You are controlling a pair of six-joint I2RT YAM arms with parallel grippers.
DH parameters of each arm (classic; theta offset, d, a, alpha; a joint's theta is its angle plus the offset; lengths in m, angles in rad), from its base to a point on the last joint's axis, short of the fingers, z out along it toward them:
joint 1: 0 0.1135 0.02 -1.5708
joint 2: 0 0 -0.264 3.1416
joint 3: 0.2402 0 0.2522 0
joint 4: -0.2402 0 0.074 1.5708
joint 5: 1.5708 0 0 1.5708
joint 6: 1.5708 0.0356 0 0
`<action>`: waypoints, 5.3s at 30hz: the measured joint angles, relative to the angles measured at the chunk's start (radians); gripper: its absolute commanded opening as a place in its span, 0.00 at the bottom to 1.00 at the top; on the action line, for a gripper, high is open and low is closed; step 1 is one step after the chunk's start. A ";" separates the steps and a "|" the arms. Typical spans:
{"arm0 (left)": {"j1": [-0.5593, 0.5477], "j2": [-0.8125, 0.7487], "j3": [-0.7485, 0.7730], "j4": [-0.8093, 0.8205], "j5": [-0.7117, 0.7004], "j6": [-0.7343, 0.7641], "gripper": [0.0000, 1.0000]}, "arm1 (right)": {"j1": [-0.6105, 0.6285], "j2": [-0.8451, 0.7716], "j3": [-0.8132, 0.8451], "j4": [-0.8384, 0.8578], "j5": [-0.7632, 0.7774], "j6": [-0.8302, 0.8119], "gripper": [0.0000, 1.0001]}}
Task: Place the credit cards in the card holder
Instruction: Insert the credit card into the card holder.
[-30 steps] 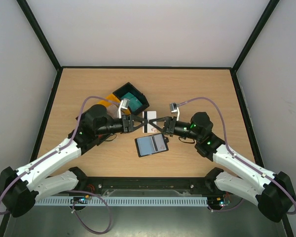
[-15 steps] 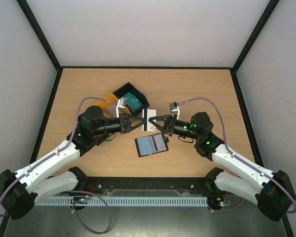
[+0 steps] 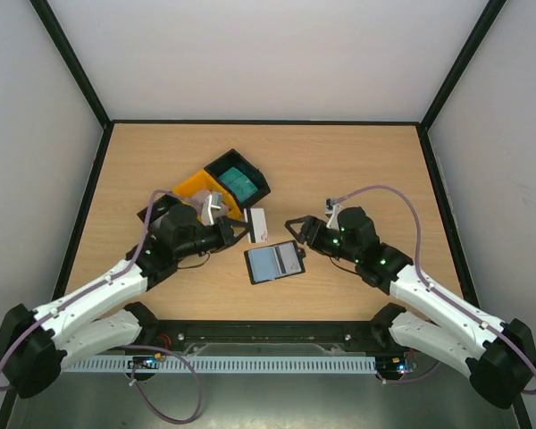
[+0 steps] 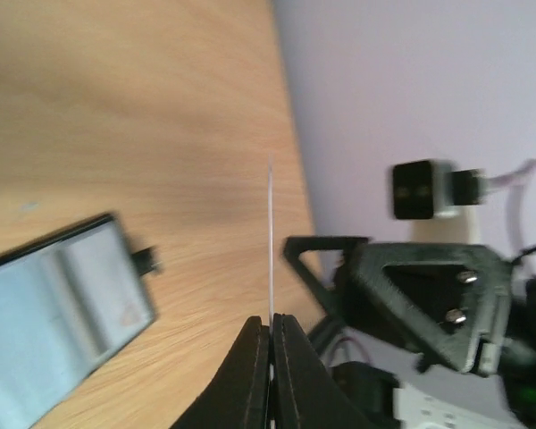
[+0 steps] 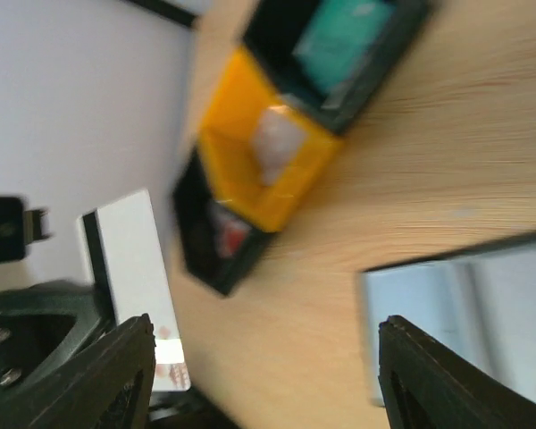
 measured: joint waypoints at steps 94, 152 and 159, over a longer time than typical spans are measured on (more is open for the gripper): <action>-0.243 0.760 -0.174 0.639 -0.269 -0.159 0.05 | 0.119 0.473 -0.098 -0.053 0.180 -0.207 0.12; -0.246 0.809 0.259 -0.111 -0.311 0.158 0.30 | 0.132 0.489 -0.062 -0.082 0.273 -0.175 0.19; -0.245 0.798 0.263 -0.116 -0.280 0.271 0.46 | 0.132 0.470 -0.056 -0.101 0.296 -0.178 0.32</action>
